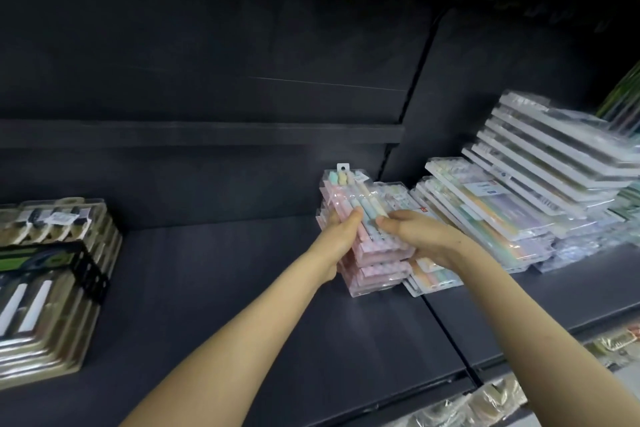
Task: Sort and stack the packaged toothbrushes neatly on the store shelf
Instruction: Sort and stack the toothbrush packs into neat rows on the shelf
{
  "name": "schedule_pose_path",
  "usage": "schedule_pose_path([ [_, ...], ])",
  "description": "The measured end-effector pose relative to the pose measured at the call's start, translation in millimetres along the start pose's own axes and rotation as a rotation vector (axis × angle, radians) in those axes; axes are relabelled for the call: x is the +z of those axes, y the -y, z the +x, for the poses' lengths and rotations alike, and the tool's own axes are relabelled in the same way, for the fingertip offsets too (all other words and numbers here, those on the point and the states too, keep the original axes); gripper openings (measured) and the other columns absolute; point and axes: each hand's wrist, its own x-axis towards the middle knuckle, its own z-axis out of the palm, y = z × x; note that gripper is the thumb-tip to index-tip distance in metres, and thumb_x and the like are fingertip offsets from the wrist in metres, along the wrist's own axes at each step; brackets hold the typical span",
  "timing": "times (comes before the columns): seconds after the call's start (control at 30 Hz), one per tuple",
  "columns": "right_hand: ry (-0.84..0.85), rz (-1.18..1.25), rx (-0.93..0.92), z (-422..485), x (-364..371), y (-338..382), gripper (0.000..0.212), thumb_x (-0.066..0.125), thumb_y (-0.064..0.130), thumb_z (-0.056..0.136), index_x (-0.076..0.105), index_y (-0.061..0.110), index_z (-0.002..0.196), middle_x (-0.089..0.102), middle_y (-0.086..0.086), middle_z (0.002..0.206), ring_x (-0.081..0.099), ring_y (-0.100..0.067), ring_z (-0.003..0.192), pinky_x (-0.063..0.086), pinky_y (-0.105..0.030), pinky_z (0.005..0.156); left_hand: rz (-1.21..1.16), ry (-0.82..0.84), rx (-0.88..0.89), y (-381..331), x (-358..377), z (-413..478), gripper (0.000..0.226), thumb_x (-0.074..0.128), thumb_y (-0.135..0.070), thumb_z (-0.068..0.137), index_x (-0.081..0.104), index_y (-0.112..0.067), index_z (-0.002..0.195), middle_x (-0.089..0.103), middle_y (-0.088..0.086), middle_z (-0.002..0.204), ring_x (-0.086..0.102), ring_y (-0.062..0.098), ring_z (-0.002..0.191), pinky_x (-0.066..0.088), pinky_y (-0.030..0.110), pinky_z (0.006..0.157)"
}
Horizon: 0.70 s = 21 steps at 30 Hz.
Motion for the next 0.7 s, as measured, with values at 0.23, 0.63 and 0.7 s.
schedule_pose_path([
  [0.23,0.062,0.157,0.045,9.9,8.7,-4.5,0.074,0.054,0.046,0.094,0.014,0.022,0.152,0.024,-0.003,0.157,0.030,-0.024,0.140,0.038,-0.045,0.104,-0.107,-0.018,0.020,7.8,5.6,-0.1,0.068,0.038,-0.063,0.092,0.007,-0.045,0.149,0.037,-0.006,0.149,0.044,0.020,0.126,0.035,0.038,0.097],
  [0.63,0.180,0.295,0.009,-17.7,35.7,-28.5,0.052,0.065,0.051,0.084,0.046,0.031,0.128,0.055,0.010,0.120,0.058,-0.019,0.102,0.050,-0.042,0.085,-0.281,0.005,0.116,44.3,-20.4,-27.4,0.059,0.052,-0.052,0.092,0.030,-0.038,0.144,0.056,0.000,0.135,0.061,0.018,0.114,0.049,0.041,0.099],
  [0.7,0.162,0.252,0.003,-21.9,32.5,-29.4,0.062,0.062,0.061,0.081,0.041,0.031,0.131,0.041,0.011,0.120,0.049,-0.015,0.105,0.039,-0.042,0.092,-0.322,0.015,0.120,44.0,-20.5,-31.0,0.053,0.057,-0.044,0.092,0.037,-0.033,0.140,0.064,0.002,0.123,0.067,0.019,0.105,0.054,0.039,0.090],
])
